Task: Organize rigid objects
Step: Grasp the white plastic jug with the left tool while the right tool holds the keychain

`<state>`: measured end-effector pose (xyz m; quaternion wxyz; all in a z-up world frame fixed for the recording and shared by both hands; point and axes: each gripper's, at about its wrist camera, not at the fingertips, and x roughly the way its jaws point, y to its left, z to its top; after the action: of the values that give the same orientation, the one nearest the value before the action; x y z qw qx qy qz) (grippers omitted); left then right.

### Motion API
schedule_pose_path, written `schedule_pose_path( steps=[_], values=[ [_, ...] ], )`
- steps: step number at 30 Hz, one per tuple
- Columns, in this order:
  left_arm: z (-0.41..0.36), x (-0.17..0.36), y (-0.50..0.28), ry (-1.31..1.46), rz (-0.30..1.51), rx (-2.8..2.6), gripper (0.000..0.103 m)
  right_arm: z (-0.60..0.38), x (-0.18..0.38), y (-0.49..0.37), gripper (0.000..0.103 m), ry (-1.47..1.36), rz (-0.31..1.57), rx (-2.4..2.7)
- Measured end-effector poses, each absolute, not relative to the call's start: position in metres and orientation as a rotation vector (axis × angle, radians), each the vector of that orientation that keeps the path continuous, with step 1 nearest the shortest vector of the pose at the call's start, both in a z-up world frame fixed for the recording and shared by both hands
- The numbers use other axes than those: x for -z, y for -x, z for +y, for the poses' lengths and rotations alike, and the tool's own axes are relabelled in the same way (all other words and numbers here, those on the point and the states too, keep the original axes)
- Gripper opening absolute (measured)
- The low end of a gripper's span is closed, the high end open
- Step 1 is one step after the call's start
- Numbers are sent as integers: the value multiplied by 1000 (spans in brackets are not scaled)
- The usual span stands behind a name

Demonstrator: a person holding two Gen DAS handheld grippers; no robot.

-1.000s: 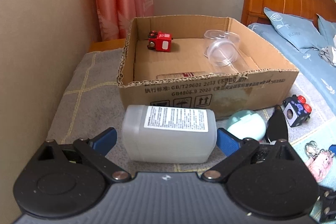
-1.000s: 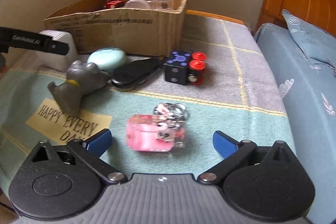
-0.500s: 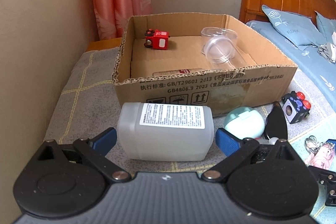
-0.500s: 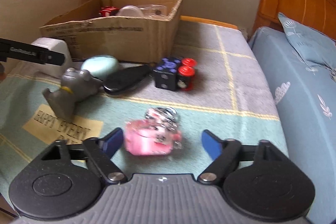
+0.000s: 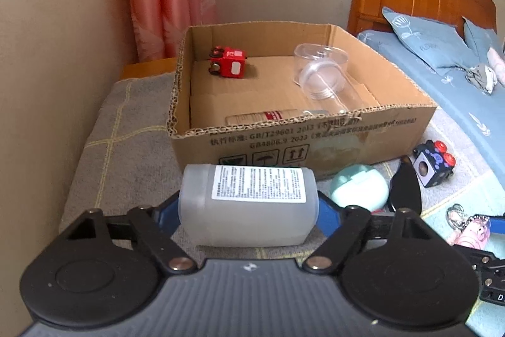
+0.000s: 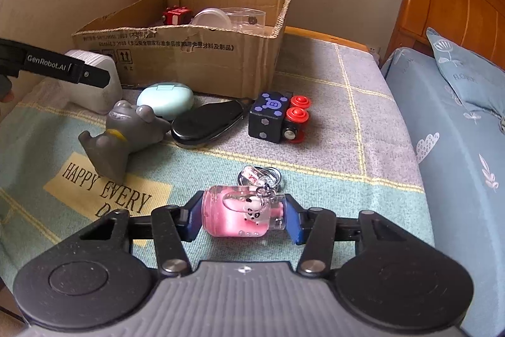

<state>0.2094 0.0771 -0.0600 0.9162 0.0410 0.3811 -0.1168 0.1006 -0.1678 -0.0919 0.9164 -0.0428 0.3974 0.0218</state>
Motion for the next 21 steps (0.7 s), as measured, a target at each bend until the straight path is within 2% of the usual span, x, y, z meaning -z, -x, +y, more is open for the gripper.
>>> schedule_pose_path(
  steps=[12,21],
  values=[
    [71,71,-212,-146,820,236,83,-170,86,-98,56,125,843,-105],
    [74,46,-201,-150,830,278,82,-178,69,-100,56,139,842,-179]
  ],
)
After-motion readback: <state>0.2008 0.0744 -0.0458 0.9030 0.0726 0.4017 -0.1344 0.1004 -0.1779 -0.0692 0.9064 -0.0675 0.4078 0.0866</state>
